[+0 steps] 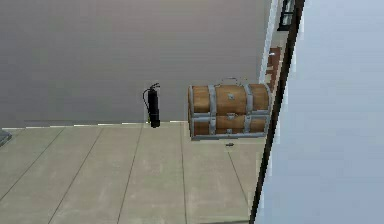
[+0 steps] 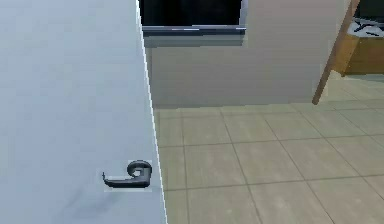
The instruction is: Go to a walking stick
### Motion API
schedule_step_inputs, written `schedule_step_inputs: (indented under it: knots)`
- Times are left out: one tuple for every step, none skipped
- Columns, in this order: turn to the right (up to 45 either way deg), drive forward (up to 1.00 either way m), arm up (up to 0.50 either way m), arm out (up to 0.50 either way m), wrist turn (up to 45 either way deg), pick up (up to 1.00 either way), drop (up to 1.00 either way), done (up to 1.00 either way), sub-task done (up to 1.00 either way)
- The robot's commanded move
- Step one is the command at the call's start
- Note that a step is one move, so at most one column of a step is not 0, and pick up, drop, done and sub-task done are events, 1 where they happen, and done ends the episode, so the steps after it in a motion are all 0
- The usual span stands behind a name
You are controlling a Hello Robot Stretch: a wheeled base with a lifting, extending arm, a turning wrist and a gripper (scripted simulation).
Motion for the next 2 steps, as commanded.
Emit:
schedule_step_inputs:
  knots:
    - [6.0,0.0,0.0,0.0,0.0,0.0,0.0,0.0,0.0]
    - [3.0,0.0,0.0,0.0,0.0,0.0,0.0,0.0,0.0]
